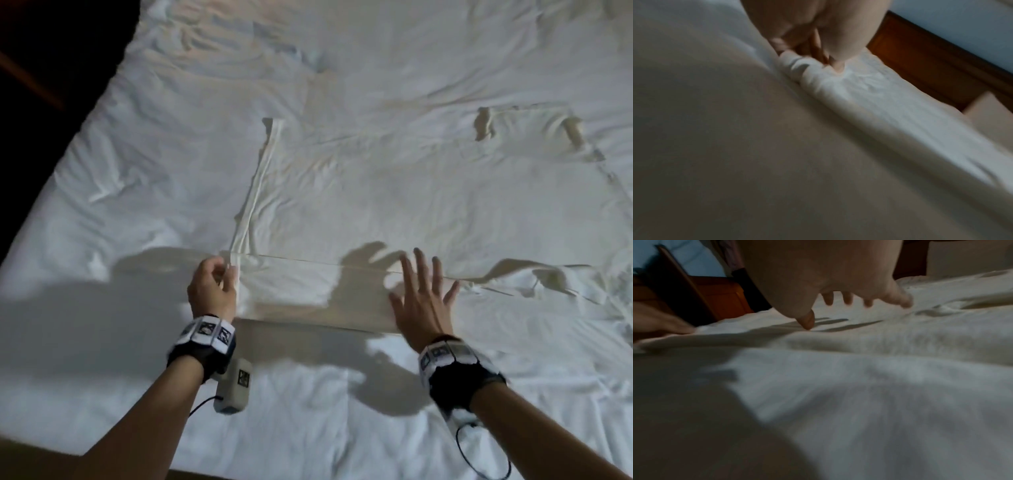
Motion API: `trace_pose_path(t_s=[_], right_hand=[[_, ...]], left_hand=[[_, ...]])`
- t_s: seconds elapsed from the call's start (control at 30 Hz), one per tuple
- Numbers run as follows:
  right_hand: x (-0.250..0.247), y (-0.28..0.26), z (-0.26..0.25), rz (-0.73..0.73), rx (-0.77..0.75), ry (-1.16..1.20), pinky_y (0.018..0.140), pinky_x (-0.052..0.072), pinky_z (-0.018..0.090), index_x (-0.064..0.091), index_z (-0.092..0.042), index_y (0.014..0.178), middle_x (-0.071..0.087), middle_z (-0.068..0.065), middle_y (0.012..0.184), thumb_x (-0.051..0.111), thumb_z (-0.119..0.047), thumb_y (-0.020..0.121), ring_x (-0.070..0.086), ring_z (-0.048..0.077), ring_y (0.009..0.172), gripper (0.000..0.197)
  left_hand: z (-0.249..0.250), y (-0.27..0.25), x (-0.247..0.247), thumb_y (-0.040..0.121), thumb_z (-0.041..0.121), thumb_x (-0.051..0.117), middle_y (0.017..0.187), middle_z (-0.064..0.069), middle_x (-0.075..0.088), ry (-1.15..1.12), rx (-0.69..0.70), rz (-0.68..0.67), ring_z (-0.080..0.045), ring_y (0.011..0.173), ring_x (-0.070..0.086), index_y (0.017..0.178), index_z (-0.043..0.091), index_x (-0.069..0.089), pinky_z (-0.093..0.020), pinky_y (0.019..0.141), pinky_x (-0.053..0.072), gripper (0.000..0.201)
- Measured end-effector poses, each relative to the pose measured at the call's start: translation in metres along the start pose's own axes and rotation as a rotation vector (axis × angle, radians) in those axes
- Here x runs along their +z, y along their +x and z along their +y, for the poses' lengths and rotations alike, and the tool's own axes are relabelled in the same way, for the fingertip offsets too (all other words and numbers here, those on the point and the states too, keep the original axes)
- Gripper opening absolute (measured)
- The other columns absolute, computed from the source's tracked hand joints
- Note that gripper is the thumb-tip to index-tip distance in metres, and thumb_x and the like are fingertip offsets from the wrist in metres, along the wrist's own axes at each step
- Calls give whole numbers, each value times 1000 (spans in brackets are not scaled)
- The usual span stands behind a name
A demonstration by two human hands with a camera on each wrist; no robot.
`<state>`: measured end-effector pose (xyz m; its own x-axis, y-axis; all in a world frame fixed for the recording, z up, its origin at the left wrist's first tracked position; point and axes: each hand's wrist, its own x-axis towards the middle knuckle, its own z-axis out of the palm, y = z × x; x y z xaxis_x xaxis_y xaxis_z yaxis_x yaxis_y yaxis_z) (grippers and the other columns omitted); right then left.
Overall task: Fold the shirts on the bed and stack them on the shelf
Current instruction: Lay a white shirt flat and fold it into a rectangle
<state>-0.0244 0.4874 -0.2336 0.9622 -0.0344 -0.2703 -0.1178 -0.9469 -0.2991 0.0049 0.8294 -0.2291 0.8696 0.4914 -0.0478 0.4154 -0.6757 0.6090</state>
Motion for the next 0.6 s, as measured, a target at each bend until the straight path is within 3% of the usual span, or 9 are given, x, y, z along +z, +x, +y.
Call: trace_pose_path(t_s=[0.03,0.07,0.17,0.23,0.3,0.37,0.47,0.53,0.6], right_hand=[[4,-13,-6,-12,-61,-26,108,-23,60,-2,-32,154,-13,-9,162,33,-40,98,-16,19,148,66],[10,-26,-11,-32,-139,-40,108,-25,59,-9,-31,153,-20,-12,160,27,-43,98,-23,16,146,66],[33,-48,-19,-152,-246,-34,112,-16,58,-11,-29,154,-21,-15,159,19,-50,98,-23,12,146,66],[42,-48,-17,-140,-239,-10,113,-16,54,-11,-31,153,-15,-14,160,15,-54,99,-18,11,147,65],[38,-44,-6,-127,-207,-25,115,-16,50,-11,-32,153,-13,-12,161,6,-60,97,-17,9,147,65],[28,-42,24,-132,-136,-74,115,-17,49,-10,-28,153,-17,-10,160,-7,-63,92,-22,8,145,71],[3,-44,82,-111,-39,-111,117,-16,48,-4,-23,155,-16,-8,160,-8,-64,91,-24,6,145,76],[-17,-46,126,-108,22,-126,116,-17,48,-5,-26,154,-16,-8,160,-7,-67,90,-21,7,146,76],[-33,-46,167,-82,138,-136,117,-15,49,-13,-30,152,-18,-6,160,-6,-68,89,-18,12,147,74]], left_hand=[[3,-8,3,88,25,67,124,-24,57,109,125,17,-42,117,52,126,2,56,-43,96,40,46],[11,-20,10,90,32,62,139,-25,46,221,268,-3,-42,129,42,136,3,47,-48,103,33,57],[50,-83,46,98,43,33,162,-7,16,329,672,-357,-30,148,15,152,19,27,-56,114,14,59],[55,-111,71,102,48,17,163,1,11,416,796,-537,-26,149,13,153,29,22,-58,115,9,55],[38,-103,76,101,53,8,163,3,10,518,748,-533,-23,149,17,153,34,20,-51,116,7,56],[12,-88,65,100,54,4,164,4,5,598,656,-501,-19,149,10,154,33,19,-44,119,2,59],[0,-83,49,97,60,3,163,0,8,617,526,-442,-23,150,3,153,30,26,-51,118,-1,68],[28,-99,59,93,66,6,164,-3,4,578,440,-440,-26,150,-4,154,29,21,-57,115,-3,73],[61,-127,79,92,65,12,164,-4,3,519,480,-465,-26,150,-3,154,28,18,-61,114,4,73]])
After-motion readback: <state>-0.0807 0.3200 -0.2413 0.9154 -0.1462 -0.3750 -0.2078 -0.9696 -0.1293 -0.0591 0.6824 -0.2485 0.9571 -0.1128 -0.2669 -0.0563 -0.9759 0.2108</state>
